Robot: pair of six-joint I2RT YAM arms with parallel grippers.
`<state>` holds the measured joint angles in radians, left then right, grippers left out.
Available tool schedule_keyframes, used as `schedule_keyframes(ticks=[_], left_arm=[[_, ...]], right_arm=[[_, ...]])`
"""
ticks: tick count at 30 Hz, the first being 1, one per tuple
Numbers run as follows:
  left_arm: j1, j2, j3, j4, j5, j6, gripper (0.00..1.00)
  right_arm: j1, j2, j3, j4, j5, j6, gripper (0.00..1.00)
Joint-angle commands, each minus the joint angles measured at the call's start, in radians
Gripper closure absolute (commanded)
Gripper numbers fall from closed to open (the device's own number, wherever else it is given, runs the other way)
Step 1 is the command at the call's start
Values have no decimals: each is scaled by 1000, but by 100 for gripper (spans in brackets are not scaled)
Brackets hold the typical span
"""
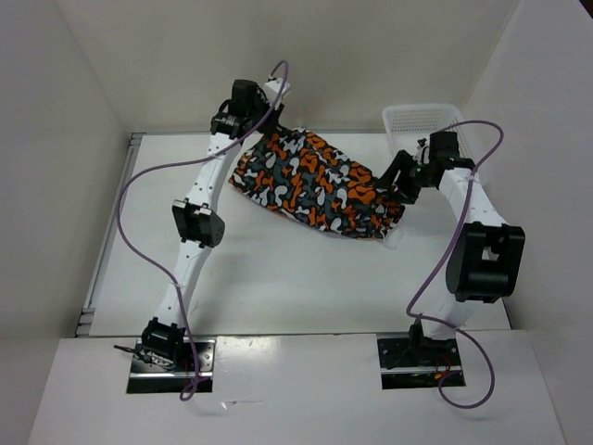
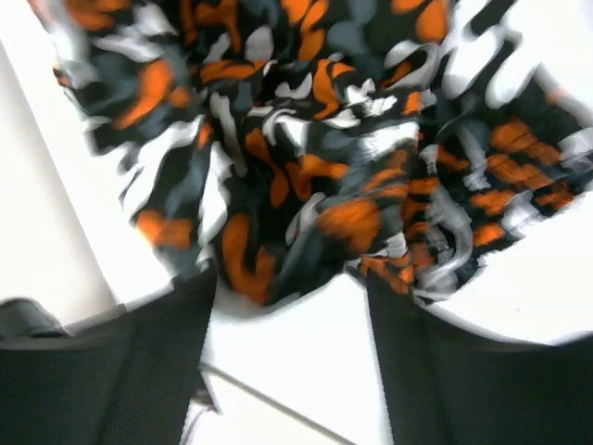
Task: Fold and stack the shorts
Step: Fold the shorts
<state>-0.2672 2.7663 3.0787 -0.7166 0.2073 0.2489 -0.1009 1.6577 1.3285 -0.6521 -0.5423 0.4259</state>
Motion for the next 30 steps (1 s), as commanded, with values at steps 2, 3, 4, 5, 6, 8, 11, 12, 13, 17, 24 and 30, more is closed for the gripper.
schedule_keyframes(ticks=[2,3,4,5,6,8,11,12,13,17,24,30], left_arm=[[-21,67,58,97,1,-36,14],[-21,67,58,106,-25,-36,9],[-21,67,58,106,-66,-36,0],[-21,47,58,92,-78,-36,0],[-11,36,58,83,-88,-45,0],[12,-11,58,43,-88,-59,0],[71,-104,-15,-50,3,-48,0],[98,-134,-70,-75,38,-36,0],[111,-190,-213,-114,103,-13,0],[154,-267,-530,-182,167,42,0],[165,-232,-614,-205,257,0,0],[132,-185,-644,-205,308,-20,0]], right_arm=[[3,22,135,-27,131,25,14],[3,22,159,-41,174,25,1],[3,22,222,-50,204,25,1],[3,22,253,-60,235,25,1],[3,11,283,-69,267,16,1],[3,2,362,-69,378,16,1],[3,-16,367,-60,415,-34,2],[3,-16,318,-49,392,-48,4],[3,-25,290,-49,375,-49,6],[214,30,216,-48,409,-210,8],[445,278,438,3,623,-347,5],[532,405,440,57,703,-418,23]])
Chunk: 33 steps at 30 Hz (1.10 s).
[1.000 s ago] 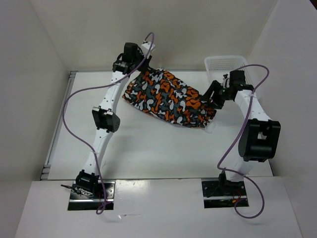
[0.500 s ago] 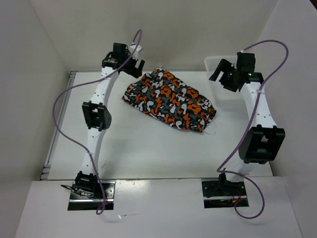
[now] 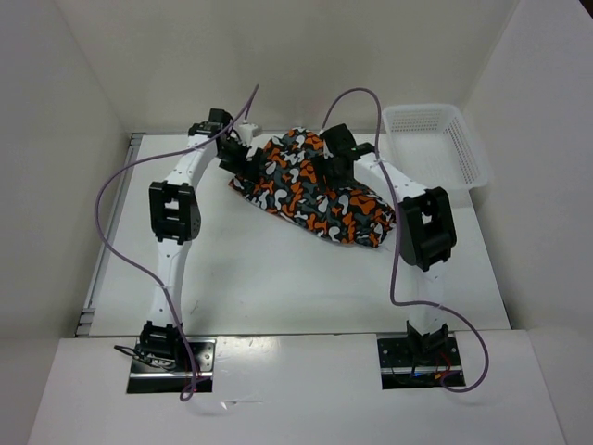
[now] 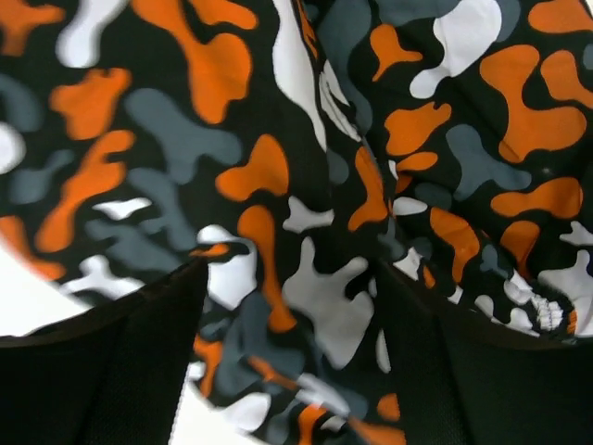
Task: Fold and stack the shorts
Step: Fold the shorts
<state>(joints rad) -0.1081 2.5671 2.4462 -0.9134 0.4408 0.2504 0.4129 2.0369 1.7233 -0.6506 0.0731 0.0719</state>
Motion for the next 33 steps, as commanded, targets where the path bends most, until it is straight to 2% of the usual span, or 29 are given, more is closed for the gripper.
schedule_keyframes(ticks=[1,2,3,5,6,9,10,11,13,14,16,17,18,21,22,23,24,25,26,27,28,30,32,33], left_arm=[[-27,15,-22,-8,75,-22,0],[-36,15,-35,-18,75,-22,2],[-36,15,-71,-18,75,-22,7],[-36,-8,-120,-18,66,-22,24],[-36,-28,-181,-18,65,-22,36],[-36,-103,-304,-4,56,-13,53],[-36,-129,-353,20,68,-13,66],[-36,-155,-456,34,68,-13,74],[-25,-235,-551,67,68,-13,91],[-25,-287,-641,67,68,-13,94],[-13,-336,-725,76,78,-22,99],[-13,-363,-766,76,78,-22,100],[-2,-416,-847,76,88,-22,100],[-2,-536,-964,36,98,15,100],[-2,-565,-1036,25,98,26,97],[-2,-621,-1065,6,98,53,92],[-2,-649,-1093,5,89,64,81],[-2,-675,-1113,-10,88,76,47],[7,-724,-1145,-19,73,88,38],[7,-748,-1156,-19,73,89,33],[16,-795,-1156,-19,61,89,29],[28,-841,-1156,-19,38,89,22],[59,-901,-1124,-4,12,76,20],[71,-915,-1077,13,-10,66,14]], right_arm=[[18,35,35,55,68,-64,26],[27,45,24,55,57,-64,29],[27,54,15,55,45,-64,37],[27,69,4,55,31,-77,44],[27,83,-11,55,31,-86,50],[27,92,-50,55,-13,-86,59],[27,92,-59,55,-39,-95,64],[27,92,-79,55,-59,-95,67],[36,80,-108,46,-102,-106,77],[37,80,-117,46,-126,-118,80],[46,45,-151,37,-185,-118,88],[46,34,-162,26,-215,-127,88],[59,22,-174,8,-246,-127,89],[90,-50,-237,-15,-357,-136,89],[116,-72,-276,-26,-375,-136,85],[127,-117,-293,-26,-410,-136,78],[139,-138,-307,-26,-424,-136,62],[139,-153,-307,-35,-436,-136,50],[139,-182,-307,-35,-437,-127,38],[139,-193,-268,-35,-427,-127,20],[139,-202,-243,-46,-408,-127,9],[139,-233,-164,-46,-300,-158,1],[110,-254,-98,-46,-210,-178,1],[83,-254,-84,-61,-210,-178,1]])
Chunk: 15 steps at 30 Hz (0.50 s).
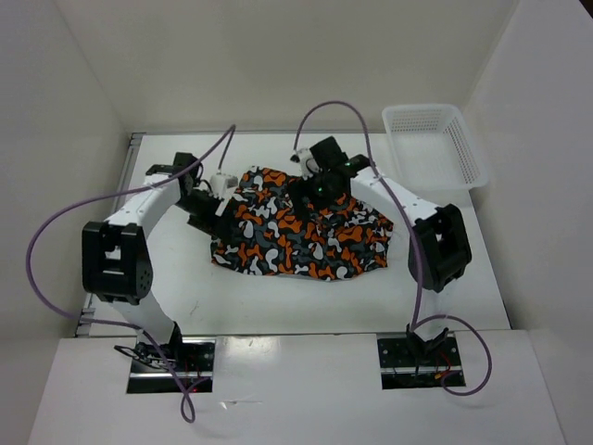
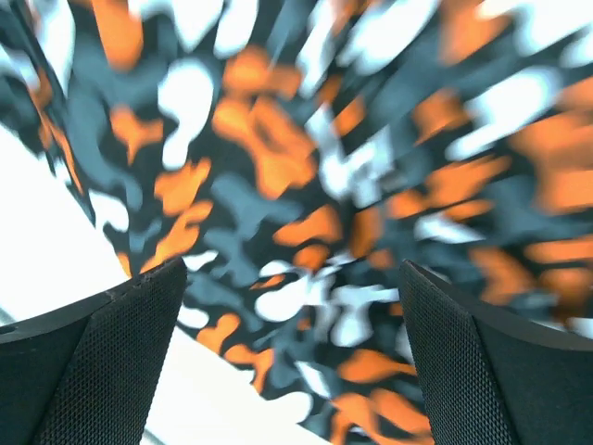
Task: Fold and stack the shorts
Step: Fold the shorts
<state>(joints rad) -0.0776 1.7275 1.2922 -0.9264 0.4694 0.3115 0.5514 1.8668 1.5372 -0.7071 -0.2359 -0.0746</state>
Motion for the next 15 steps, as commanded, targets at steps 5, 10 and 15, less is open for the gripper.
schedule_keyframes(ticks=[5,10,15], left_arm=[[62,64,261,86,14,-5,2],[39,286,441,136,80,-8,0],[-2,417,581,184,23,-31,0]], right_arm=[[-275,-106,26,-112,46,-175,1],[-335,-127,-74,-144,69,-272,1],[-403,-116,-126,-135,60,-298,1]])
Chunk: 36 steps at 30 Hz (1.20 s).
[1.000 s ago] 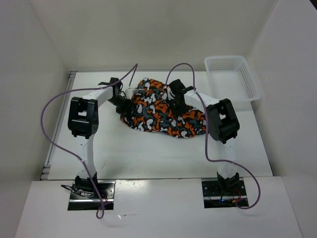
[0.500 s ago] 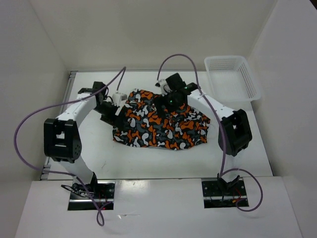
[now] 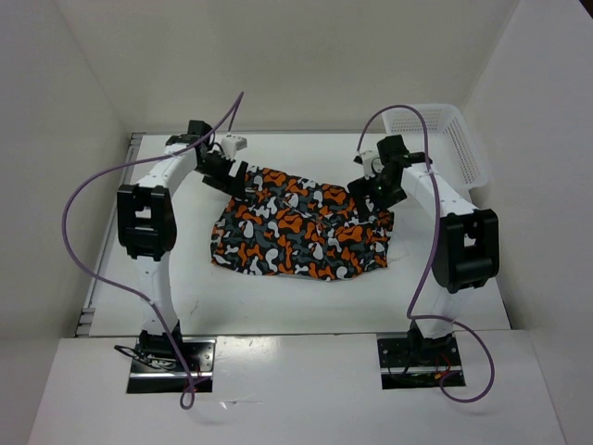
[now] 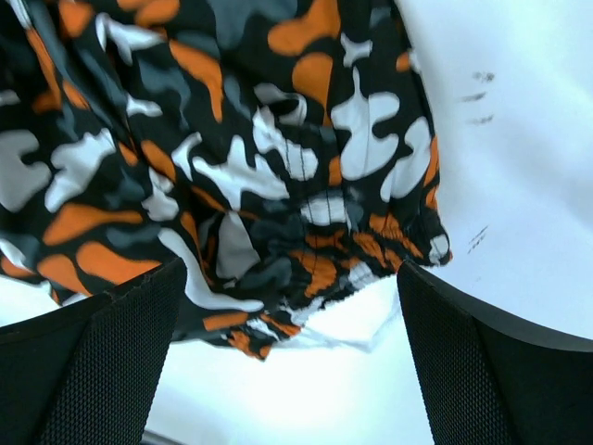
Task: Fold and stack the shorts
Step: Fold the shorts
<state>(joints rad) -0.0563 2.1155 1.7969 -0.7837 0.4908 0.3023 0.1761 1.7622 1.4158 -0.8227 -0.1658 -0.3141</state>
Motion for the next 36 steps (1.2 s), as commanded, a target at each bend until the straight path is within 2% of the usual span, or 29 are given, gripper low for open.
schedule_keyframes(ticks=[1,4,7,10,11,18,19,21,22,23,24,25,29,33,36], left_arm=[[-23,44,99,41,-12,-32,0],[-23,95,122,41,-2,-43,0],[-43,104,131,41,46,-57,3],[-68,104,99,31,80,-48,20],[-68,104,79,21,92,-48,30],[-68,104,58,3,164,-48,57],[-77,113,58,3,164,-57,67],[-77,113,58,3,164,-69,80],[-77,113,58,3,164,-69,87],[-77,113,58,3,164,-69,96],[-77,100,58,3,164,-69,99],[-77,90,58,3,164,-69,100],[-77,6,99,3,140,-60,100],[-77,-42,182,3,120,-42,100],[-77,-54,316,-37,120,-42,100]], right_arm=[[-27,0,-5,-29,-26,-59,1],[-27,10,-24,-41,-46,-85,1],[-27,19,-52,-41,-15,-85,8],[-27,19,-90,-41,-5,-85,15],[-27,8,-109,-41,-18,-95,17],[-27,8,-130,-75,-117,-117,30],[-27,17,-130,-75,-117,-126,41],[-27,17,-141,-75,-117,-126,54],[-27,17,-141,-75,-126,-126,65],[-27,17,-141,-75,-126,-135,70],[-27,17,-141,-84,-126,-135,74],[-27,4,-141,-84,-126,-135,84],[-27,-62,-132,-121,-104,-146,99],[-38,-122,-78,-222,-152,-175,100],[-75,-135,-25,-317,-187,-187,100]])
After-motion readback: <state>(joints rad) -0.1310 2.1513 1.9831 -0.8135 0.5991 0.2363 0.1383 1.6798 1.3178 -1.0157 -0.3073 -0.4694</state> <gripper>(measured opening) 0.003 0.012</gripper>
